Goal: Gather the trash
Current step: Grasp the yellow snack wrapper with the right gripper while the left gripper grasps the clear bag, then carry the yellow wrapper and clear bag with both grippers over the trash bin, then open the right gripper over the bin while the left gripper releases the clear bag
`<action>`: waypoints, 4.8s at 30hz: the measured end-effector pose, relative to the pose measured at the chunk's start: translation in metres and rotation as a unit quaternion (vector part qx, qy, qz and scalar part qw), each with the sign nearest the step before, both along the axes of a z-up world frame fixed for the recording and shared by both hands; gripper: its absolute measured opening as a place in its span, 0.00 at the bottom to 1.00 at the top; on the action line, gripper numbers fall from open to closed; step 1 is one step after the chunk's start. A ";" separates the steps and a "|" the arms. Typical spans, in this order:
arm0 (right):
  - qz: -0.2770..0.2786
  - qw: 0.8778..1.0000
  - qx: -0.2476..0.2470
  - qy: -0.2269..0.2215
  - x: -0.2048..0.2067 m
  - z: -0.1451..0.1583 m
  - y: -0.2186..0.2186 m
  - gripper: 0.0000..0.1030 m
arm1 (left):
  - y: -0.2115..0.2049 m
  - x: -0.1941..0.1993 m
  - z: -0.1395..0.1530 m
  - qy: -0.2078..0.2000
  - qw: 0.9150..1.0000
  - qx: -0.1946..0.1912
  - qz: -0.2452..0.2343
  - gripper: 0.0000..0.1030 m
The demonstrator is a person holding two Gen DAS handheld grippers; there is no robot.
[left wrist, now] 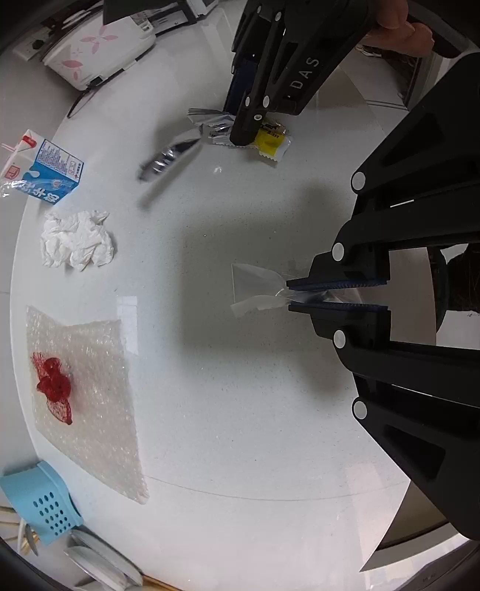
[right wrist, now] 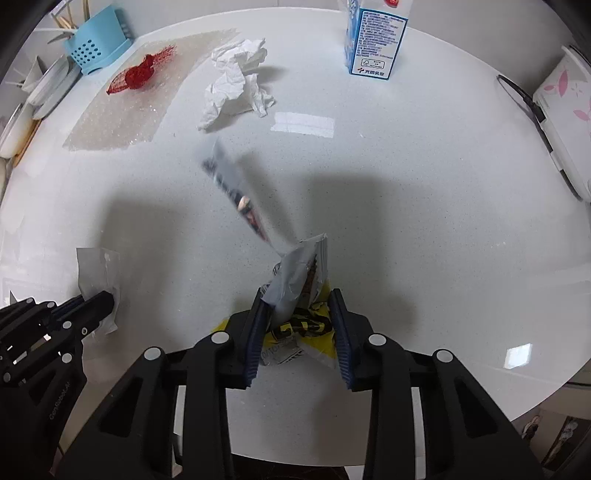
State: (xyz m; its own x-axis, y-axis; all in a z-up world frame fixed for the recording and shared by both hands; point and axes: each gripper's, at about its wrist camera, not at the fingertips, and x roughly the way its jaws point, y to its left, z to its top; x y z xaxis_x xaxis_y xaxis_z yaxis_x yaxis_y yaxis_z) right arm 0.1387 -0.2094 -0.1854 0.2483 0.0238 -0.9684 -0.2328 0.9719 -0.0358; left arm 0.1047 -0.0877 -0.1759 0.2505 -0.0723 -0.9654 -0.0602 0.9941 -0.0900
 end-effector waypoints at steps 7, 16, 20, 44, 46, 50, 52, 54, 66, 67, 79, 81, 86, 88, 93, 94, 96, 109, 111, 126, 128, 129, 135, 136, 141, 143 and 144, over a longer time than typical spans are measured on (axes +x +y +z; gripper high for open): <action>-0.013 1.000 0.006 -0.016 -0.004 0.003 -0.002 0.29 | 0.007 -0.004 0.012 -0.018 1.000 -0.007 0.007 0.05; -0.018 0.999 0.011 -0.041 -0.015 0.018 -0.006 0.29 | 0.010 -0.012 0.026 -0.034 0.999 -0.006 0.004 0.05; -0.020 0.998 0.014 -0.049 -0.022 0.027 -0.006 0.29 | 0.012 -0.015 0.033 -0.041 0.999 -0.004 0.001 0.05; -0.039 0.992 0.032 -0.114 -0.071 0.075 -0.005 0.29 | 0.025 -0.053 0.075 -0.091 0.996 -0.022 -0.005 0.05; -0.036 0.992 0.031 -0.118 -0.076 0.077 -0.003 0.29 | 0.026 -0.058 0.076 -0.092 0.995 -0.024 -0.006 0.05; -0.031 0.991 0.028 -0.127 -0.087 0.082 0.000 0.29 | 0.028 -0.067 0.081 -0.100 0.995 -0.020 -0.007 0.05; -0.030 0.990 0.029 -0.131 -0.092 0.084 0.001 0.29 | 0.028 -0.073 0.084 -0.104 0.994 -0.018 -0.008 0.05; -0.031 0.990 0.031 -0.134 -0.096 0.086 0.003 0.29 | 0.029 -0.078 0.087 -0.106 0.994 -0.018 -0.010 0.05; -0.016 0.986 0.043 -0.160 -0.127 0.102 0.020 0.29 | 0.040 -0.112 0.100 -0.127 0.992 -0.020 -0.007 0.05; -0.014 0.986 0.044 -0.161 -0.131 0.102 0.022 0.29 | 0.040 -0.115 0.100 -0.128 0.992 -0.020 -0.007 0.05; 0.007 0.985 0.049 -0.165 -0.173 0.105 0.031 0.29 | 0.045 -0.158 0.098 -0.142 0.990 -0.022 -0.007 0.05; 0.009 0.985 0.051 -0.164 -0.179 0.104 0.031 0.29 | 0.044 -0.166 0.099 -0.145 0.989 -0.018 -0.012 0.05; 0.013 0.985 0.053 -0.163 -0.191 0.097 0.030 0.29 | 0.044 -0.181 0.093 -0.143 0.989 -0.018 -0.020 0.05; 0.016 0.986 0.054 -0.160 -0.196 0.093 0.029 0.29 | 0.042 -0.186 0.088 -0.142 0.990 -0.017 -0.022 0.05; 0.023 0.987 0.057 -0.145 -0.207 0.078 0.028 0.29 | 0.039 -0.195 0.073 -0.131 0.991 -0.027 -0.028 0.05; 0.024 0.988 0.057 -0.142 -0.209 0.075 0.028 0.29 | 0.038 -0.198 0.070 -0.130 0.991 -0.028 -0.032 0.05; 0.027 0.989 0.058 -0.135 -0.213 0.068 0.027 0.29 | 0.035 -0.202 0.065 -0.127 0.991 -0.028 -0.036 0.05; 0.038 0.992 0.057 -0.109 -0.225 0.029 0.029 0.29 | 0.034 -0.210 0.026 -0.103 0.993 -0.037 -0.042 0.05; 0.042 0.992 0.052 -0.108 -0.227 0.023 0.031 0.29 | 0.033 -0.211 0.020 -0.102 0.993 -0.032 -0.044 0.05; 0.051 0.997 0.035 -0.055 -0.227 -0.044 0.041 0.29 | 0.032 -0.211 -0.042 -0.062 0.996 -0.041 -0.038 0.05; 0.045 0.997 0.041 -0.044 -0.225 -0.051 0.040 0.29 | 0.032 -0.211 -0.048 -0.060 0.997 -0.038 -0.037 0.05; 0.046 0.997 0.041 -0.042 -0.225 -0.055 0.040 0.29 | 0.032 -0.211 -0.052 -0.059 0.997 -0.038 -0.036 0.05; 0.046 0.998 0.045 -0.030 -0.225 -0.076 0.037 0.29 | 0.034 -0.212 -0.072 -0.050 0.998 -0.038 -0.031 0.05; 0.044 0.998 0.049 -0.025 -0.225 -0.079 0.035 0.29 | 0.035 -0.212 -0.075 -0.050 0.998 -0.038 -0.030 0.05; 0.036 0.997 0.064 -0.009 -0.226 -0.096 0.028 0.29 | 0.037 -0.214 -0.091 -0.047 0.998 -0.038 -0.031 0.05; 0.034 0.997 0.062 -0.005 -0.226 -0.106 0.026 0.30 | 0.038 -0.215 -0.098 -0.040 0.998 -0.038 -0.030 0.05; 0.034 0.998 0.059 -0.002 -0.227 -0.111 0.026 0.30 | 0.038 -0.216 -0.101 -0.038 0.998 -0.038 -0.030 0.05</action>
